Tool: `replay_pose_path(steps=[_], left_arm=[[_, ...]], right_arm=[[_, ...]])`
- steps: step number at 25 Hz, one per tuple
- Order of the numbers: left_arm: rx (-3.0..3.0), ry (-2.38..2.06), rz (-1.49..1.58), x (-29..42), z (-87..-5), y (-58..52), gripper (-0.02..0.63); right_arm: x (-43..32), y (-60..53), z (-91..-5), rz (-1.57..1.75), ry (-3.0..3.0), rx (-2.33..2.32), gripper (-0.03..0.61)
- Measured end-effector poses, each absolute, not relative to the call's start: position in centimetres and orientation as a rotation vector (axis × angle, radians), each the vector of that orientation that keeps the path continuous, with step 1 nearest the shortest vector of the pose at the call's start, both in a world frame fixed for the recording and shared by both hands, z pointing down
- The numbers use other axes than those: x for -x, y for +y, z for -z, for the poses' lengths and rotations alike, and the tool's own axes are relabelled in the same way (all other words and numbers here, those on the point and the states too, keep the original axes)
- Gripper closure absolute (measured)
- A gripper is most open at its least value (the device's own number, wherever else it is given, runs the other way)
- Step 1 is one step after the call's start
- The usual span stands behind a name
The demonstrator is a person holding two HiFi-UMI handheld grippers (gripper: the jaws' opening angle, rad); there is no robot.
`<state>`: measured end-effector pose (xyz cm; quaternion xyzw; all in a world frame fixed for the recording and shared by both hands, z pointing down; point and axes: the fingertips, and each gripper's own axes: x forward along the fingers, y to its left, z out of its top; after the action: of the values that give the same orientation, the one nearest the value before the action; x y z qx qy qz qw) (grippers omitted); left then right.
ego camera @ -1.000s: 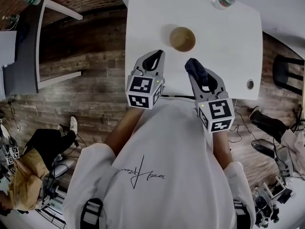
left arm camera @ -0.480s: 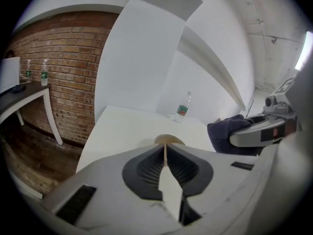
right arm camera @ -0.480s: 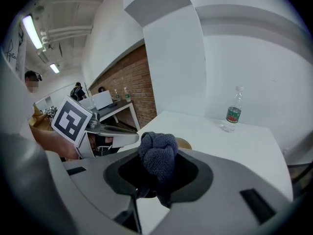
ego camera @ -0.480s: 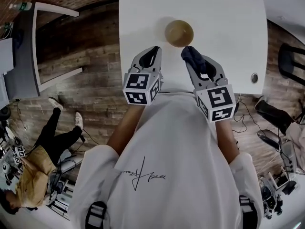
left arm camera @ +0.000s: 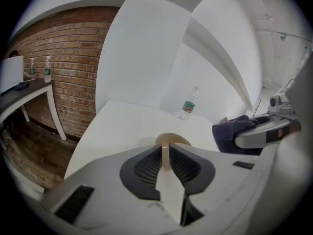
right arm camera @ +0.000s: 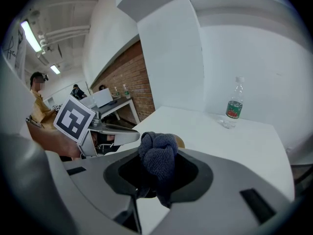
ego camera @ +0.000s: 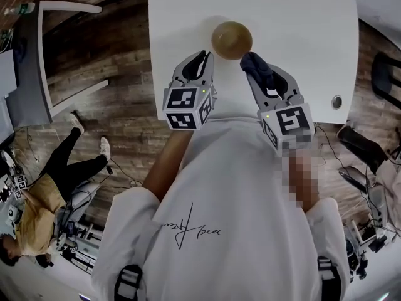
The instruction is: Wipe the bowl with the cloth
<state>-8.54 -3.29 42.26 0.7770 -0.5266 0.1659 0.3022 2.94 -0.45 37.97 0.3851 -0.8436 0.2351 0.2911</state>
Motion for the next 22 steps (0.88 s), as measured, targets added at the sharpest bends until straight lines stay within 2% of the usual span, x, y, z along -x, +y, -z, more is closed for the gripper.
replay_pose_path(steps=[12,22], left_arm=[[-2.011,-1.429,-0.508,8.4,-45.1,-5.1,0.517],[-1.98,-1.432,-0.554,8.8,-47.1,-6.5,0.515]], right_arm=[[-3.3,-1.9,-40.6,-0.672,-2.23,-0.995,0.459],[-2.7,-1.4,-42.6,-0.736,-2.22,-0.954,0.459]])
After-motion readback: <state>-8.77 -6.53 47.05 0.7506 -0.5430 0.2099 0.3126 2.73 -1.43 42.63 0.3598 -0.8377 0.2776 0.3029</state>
